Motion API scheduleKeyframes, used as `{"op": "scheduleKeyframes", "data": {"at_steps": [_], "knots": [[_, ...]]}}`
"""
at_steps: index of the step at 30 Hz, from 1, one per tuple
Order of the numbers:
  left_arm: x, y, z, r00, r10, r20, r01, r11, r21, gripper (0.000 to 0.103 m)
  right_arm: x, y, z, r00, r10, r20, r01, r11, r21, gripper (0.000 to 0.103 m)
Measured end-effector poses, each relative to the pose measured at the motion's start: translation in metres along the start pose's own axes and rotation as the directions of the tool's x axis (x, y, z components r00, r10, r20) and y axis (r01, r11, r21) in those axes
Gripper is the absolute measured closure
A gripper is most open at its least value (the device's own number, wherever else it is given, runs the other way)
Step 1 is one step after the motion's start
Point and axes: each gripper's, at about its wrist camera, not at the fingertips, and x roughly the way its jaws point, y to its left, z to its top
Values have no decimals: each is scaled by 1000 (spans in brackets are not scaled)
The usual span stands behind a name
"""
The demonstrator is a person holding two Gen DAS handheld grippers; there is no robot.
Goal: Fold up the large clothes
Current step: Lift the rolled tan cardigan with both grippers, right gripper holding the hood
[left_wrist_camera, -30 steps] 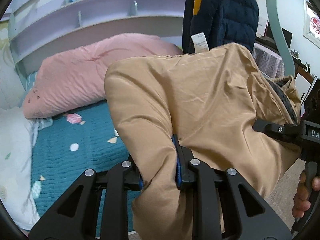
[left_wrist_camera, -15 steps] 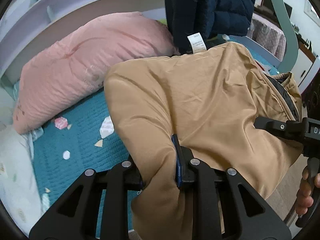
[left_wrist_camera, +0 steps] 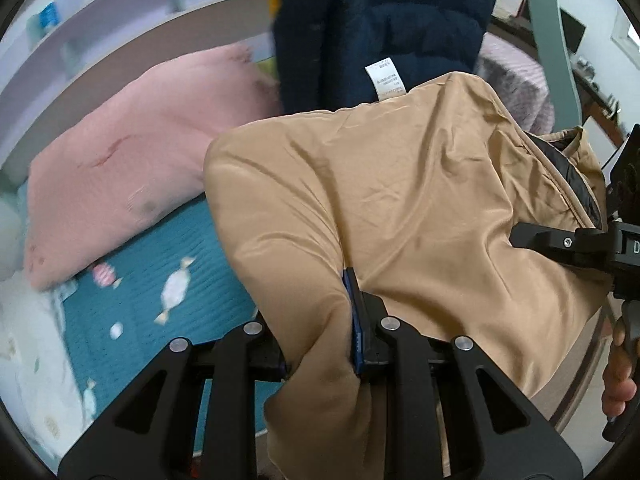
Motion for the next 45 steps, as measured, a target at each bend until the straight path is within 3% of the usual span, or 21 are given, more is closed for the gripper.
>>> {"op": "scheduleKeyframes", "data": {"at_steps": [5,13,19,24,33,36,38,41,45], "knots": [[37,-20,55,999,-48,13,48,999,22,82,-15,-16,56,998,-57,40,58,998,-22,66],[96,-67,148,996,-80,41,79,996,37,82,-33,-67,146,994,-63,84,67,997,-42,66],[154,-102,188,996,-88,16,88,996,-16,82,-27,-128,207,998,-46,45,48,998,-32,66],[203,-118,200,997,-76,-14,75,995,-70,82,-11,-176,237,999,-44,5,44,999,-17,66],[289,-144,176,993,-65,-100,62,998,-31,81,37,-259,231,999,-15,-40,18,996,83,65],[314,-148,161,989,-41,-143,39,999,-18,81,57,-287,219,997,33,-65,-21,983,180,65],[322,-151,154,986,-24,-165,22,1000,-10,80,65,-292,209,997,4,-83,10,987,162,65],[329,-152,153,983,-16,-185,15,1000,-10,78,59,-318,199,995,3,-98,16,979,201,63],[339,-161,154,981,7,-192,-2,1000,27,75,63,-322,197,994,13,-111,15,968,251,59]]}}
